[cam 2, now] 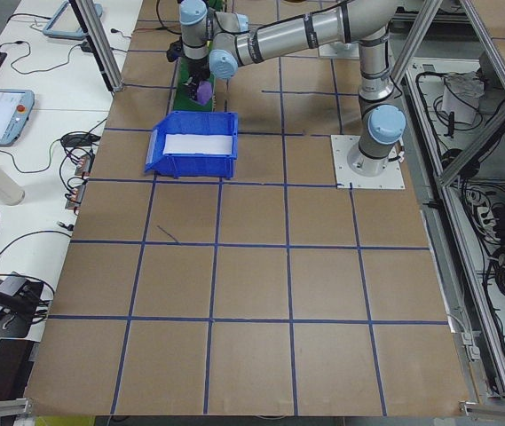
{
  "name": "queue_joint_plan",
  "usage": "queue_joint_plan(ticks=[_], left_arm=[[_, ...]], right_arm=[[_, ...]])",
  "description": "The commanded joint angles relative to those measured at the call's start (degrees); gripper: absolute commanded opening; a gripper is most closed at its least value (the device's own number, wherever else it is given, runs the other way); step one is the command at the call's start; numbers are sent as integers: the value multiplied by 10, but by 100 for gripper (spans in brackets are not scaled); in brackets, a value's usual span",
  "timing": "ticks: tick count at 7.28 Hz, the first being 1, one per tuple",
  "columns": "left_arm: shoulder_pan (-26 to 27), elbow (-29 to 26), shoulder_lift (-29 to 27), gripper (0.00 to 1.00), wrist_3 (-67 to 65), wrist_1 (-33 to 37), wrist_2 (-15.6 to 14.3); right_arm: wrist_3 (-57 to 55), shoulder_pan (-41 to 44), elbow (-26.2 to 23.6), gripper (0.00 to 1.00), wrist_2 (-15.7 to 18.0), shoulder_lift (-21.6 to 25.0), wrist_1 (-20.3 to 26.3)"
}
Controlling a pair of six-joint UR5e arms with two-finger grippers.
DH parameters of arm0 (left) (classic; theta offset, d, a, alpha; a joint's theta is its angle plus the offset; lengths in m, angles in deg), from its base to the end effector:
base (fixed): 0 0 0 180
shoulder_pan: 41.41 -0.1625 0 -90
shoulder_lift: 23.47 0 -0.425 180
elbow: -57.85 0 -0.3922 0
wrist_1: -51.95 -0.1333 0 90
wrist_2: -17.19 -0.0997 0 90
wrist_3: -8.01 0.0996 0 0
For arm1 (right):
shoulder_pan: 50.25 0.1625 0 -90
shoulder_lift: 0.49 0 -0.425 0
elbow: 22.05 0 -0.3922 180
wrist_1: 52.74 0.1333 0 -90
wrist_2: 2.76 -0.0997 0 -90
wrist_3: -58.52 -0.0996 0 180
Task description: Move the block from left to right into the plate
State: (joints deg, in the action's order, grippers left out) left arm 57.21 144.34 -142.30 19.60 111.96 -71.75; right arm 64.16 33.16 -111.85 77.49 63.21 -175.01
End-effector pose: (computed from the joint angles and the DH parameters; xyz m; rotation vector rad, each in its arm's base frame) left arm -0.2336 -0.6392 0.2760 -0.5490 -3.0740 0.1280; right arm 0.0746 -0.6631 0.2841 0.0110 2.9782 -0.1867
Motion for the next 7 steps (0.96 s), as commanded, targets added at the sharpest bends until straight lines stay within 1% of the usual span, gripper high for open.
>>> queue_joint_plan(ticks=[1,2,3,4,5,6,7], left_arm=[[12,-13,-36,48,-24,-28,1],[12,-13,-37,48,-24,-30,0],[12,-14,-37,59,-24,-30,0],[12,-15,-36,100,-28,-29,0],[12,-18,-29,100,-26,-28,1],[12,-19,-12,100,-24,-25,2],[12,-19,13,100,-15,-22,1]], right_arm=[[163,-96,-15,21,16,48,40],[243,-143,-14,21,25,62,62],[315,-181,-16,22,45,73,68],[355,-225,-19,22,80,98,107],[387,-270,-27,21,85,128,153],[421,-319,-47,21,85,154,167],[481,-375,-75,19,82,157,166]])
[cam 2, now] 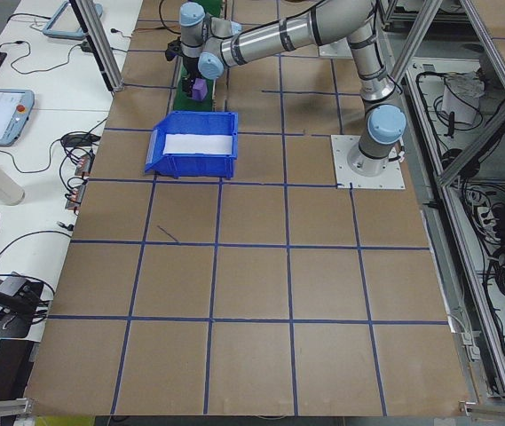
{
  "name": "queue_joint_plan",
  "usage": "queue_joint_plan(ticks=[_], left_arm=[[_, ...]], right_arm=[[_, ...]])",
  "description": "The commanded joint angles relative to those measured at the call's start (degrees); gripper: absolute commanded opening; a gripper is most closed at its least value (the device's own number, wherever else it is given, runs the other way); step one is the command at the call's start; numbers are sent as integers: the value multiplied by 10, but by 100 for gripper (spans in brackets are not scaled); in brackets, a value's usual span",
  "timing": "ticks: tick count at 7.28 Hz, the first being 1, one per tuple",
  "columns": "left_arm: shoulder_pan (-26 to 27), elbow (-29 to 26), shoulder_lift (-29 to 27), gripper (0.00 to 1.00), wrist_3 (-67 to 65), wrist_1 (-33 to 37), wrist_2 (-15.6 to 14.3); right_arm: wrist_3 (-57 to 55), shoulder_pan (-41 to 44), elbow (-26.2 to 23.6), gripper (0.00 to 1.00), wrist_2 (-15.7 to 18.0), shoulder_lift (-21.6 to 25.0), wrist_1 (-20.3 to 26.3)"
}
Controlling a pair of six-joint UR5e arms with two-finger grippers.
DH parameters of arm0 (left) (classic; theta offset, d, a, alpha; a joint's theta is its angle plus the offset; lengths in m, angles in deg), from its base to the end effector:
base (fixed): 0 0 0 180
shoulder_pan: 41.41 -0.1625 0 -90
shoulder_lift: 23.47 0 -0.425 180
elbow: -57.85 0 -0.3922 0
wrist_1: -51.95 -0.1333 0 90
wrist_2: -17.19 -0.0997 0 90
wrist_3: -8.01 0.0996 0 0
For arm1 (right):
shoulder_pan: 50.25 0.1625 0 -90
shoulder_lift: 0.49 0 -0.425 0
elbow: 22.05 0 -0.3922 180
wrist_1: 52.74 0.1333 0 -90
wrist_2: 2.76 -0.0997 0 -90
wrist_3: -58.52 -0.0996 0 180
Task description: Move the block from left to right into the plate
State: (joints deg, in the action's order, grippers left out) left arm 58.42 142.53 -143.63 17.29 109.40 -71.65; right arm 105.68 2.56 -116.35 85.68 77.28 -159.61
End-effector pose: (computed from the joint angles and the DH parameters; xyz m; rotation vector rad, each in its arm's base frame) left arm -0.2497 -0.6485 0.2799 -0.5190 -3.0701 0.2097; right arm -0.2340 -0.5334 0.3673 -0.2717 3.1134 -0.0354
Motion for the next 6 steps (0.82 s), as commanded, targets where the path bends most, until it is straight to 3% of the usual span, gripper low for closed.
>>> queue_joint_plan(ticks=[1,3,5,6], left_arm=[[-2,5,59,100,8,11,-2],[-12,17,146,100,7,173,-7],[-32,30,227,100,7,214,-4],[-30,33,256,100,7,251,-5]], right_arm=[[136,-130,-52,18,-5,16,4],[248,-257,-70,15,-7,15,-4],[320,-373,-115,13,-10,14,-6],[353,-415,-147,13,-31,14,-29]])
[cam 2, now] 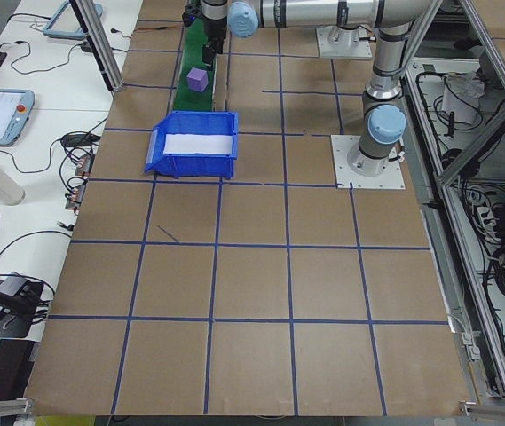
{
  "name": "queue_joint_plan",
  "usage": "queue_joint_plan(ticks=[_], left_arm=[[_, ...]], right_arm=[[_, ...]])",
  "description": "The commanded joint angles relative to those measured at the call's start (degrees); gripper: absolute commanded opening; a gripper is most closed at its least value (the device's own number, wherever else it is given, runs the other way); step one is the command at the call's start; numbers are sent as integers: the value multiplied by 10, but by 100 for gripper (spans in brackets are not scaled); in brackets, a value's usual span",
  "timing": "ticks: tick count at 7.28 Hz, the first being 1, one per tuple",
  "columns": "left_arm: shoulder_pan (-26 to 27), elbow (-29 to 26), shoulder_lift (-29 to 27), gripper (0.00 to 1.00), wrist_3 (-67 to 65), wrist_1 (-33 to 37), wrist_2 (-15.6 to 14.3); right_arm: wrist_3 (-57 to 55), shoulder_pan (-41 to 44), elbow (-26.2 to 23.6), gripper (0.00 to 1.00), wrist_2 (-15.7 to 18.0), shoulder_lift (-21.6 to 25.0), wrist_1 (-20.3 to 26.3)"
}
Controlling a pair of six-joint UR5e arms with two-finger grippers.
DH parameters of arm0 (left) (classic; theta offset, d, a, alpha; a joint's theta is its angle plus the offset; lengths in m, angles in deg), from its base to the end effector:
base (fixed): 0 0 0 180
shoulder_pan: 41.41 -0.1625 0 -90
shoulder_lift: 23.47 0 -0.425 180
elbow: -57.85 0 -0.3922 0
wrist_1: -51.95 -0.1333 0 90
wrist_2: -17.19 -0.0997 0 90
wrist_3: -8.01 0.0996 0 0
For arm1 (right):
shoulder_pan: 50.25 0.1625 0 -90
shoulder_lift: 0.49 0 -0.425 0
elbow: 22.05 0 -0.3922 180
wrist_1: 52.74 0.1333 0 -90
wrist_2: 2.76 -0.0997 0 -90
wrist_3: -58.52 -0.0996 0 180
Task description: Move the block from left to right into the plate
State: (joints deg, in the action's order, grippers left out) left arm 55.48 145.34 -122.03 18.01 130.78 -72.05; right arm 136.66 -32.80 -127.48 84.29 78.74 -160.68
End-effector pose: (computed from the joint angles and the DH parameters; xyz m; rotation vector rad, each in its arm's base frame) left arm -0.2010 -0.5413 0.4511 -0.4602 -3.0936 0.1403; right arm -0.4505 -0.2867 0.2941 -0.1402 2.9858 -0.0199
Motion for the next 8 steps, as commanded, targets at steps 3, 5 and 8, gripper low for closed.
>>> queue_joint_plan(ticks=[3,5,8], left_arm=[[-17,21,76,100,-2,74,0],[-19,29,79,100,-5,52,-8],[-19,18,80,100,-96,88,-11]], right_arm=[[72,-108,-110,14,-34,-4,-87],[59,-106,-110,51,-82,-7,-96],[7,-53,-89,100,-99,-6,-95]])
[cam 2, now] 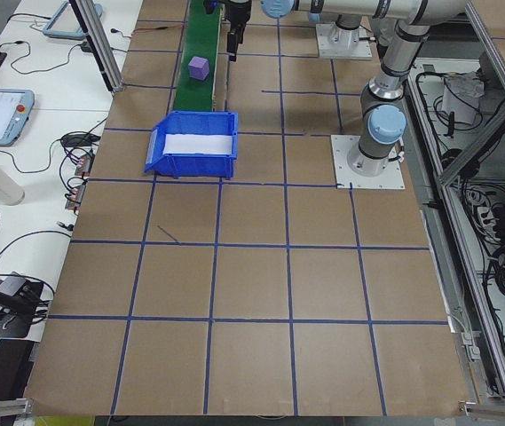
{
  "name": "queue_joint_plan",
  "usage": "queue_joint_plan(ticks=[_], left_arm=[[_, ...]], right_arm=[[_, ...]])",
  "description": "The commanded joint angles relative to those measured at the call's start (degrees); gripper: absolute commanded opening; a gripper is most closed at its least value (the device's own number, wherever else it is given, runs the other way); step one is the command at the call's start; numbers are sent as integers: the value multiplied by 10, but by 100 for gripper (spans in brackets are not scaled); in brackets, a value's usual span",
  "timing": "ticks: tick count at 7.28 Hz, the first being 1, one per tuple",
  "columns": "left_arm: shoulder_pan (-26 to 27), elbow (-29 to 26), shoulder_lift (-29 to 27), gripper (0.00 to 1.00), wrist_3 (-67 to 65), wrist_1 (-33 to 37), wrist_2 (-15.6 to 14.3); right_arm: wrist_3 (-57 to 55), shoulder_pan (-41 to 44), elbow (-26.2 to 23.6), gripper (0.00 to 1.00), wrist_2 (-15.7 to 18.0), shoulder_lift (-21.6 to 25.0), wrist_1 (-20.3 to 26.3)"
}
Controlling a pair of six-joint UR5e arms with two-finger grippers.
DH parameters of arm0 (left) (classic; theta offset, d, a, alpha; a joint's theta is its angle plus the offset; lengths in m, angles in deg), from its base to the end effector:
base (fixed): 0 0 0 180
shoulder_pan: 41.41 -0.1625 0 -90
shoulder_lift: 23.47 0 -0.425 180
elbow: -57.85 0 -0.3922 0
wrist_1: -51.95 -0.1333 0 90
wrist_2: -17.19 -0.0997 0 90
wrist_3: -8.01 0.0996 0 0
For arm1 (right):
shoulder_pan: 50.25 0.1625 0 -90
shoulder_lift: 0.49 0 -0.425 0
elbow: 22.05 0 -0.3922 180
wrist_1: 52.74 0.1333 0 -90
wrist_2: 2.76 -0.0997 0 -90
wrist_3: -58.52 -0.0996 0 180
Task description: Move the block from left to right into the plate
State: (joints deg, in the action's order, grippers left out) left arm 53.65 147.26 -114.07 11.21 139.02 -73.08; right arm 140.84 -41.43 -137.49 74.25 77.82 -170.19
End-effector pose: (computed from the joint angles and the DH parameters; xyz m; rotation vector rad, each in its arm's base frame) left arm -0.1765 -0.4876 0.4930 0.2257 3.1286 -0.0801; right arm -0.4512 -0.2276 0.2295 -0.0009 2.9282 -0.2943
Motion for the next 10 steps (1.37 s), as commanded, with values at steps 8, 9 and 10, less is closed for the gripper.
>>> queue_joint_plan(ticks=[8,9,10], left_arm=[[-2,7,1,100,-27,2,2],[-2,7,1,100,-27,1,1],[-3,5,1,100,-27,2,1]], right_arm=[[-594,546,56,100,44,40,38],[-688,613,75,100,39,36,38],[-753,656,82,100,-2,30,29]])
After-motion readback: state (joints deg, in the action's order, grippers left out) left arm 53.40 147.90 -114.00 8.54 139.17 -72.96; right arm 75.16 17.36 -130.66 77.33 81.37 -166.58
